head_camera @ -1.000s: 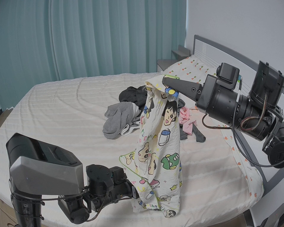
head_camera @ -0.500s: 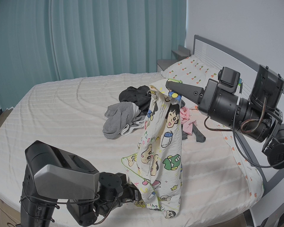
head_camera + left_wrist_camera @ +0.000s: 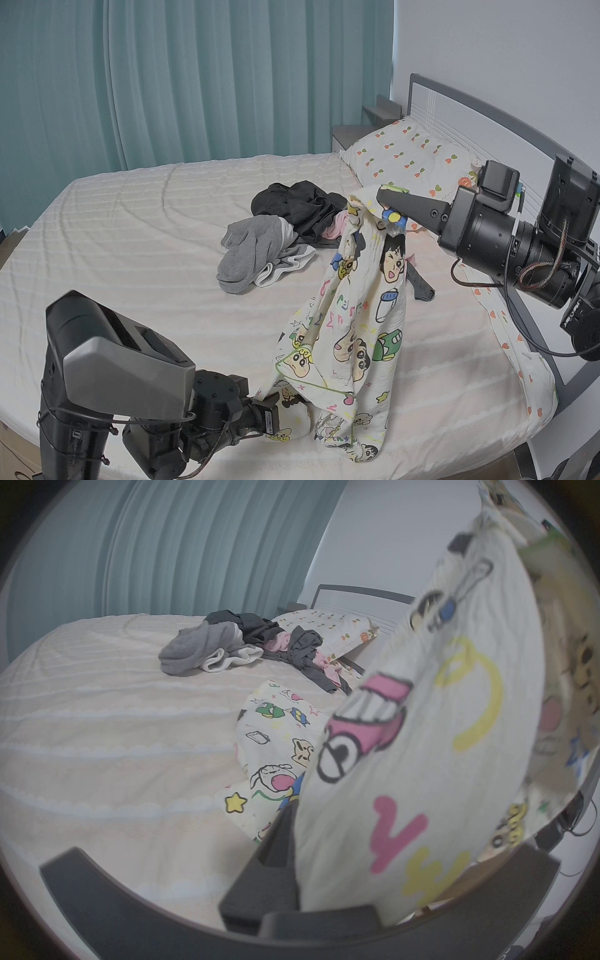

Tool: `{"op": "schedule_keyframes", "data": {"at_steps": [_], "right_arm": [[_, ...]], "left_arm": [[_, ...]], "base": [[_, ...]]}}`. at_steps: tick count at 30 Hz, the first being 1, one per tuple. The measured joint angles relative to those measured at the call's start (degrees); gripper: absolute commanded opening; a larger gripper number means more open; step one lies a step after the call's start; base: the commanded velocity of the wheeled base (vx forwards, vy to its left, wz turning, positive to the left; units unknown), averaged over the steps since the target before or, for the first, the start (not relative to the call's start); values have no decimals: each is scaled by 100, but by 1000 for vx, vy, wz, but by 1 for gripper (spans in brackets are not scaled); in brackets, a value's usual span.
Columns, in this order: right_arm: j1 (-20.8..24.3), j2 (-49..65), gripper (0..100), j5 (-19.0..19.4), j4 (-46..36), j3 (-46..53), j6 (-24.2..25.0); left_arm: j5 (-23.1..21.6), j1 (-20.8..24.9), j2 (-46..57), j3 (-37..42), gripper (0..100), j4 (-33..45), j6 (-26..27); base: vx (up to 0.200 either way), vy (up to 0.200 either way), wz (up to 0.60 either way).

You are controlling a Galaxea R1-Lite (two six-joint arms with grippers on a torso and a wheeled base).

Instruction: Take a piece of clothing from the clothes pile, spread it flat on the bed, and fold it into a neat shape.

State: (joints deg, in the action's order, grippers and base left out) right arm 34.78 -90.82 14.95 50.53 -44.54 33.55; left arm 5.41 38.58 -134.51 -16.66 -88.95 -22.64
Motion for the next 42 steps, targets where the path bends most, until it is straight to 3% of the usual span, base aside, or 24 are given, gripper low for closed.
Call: {"op": "schedule_keyframes", "data": {"at_steps": [8, 16, 21, 26, 32, 38, 42], "right_arm": [[-397, 152, 0, 18, 68, 797, -43], [-1084, 229, 0, 65, 569, 1373, -76], [-1419, 221, 0, 67, 638, 1508, -169], [-1659, 184, 0, 46, 681, 1398, -308], [-1882, 185, 0, 16, 681, 940, -468], [-2039, 284, 0, 2, 577, 127, -544], [-2094, 422, 0, -15, 503, -171, -567]], "left_arm": [[-52, -595, 1012, 283, 0, 0, -440], [-51, -1154, 1999, 324, 0, 2, -536], [-6, -1274, 2421, 27, 0, 126, -558], [466, -1292, 2627, -634, 0, 490, -574], [837, -1281, 2914, -1586, 0, 1782, -495], [919, -1241, 3562, -2471, 0, 3430, -418], [917, -1178, 4044, -2666, 0, 3955, -405]], "base": [[0, 0, 0], [0, 0, 0], [0, 0, 0], [0, 0, 0], [0, 0, 0], [0, 0, 0], [0, 0, 0]]}}
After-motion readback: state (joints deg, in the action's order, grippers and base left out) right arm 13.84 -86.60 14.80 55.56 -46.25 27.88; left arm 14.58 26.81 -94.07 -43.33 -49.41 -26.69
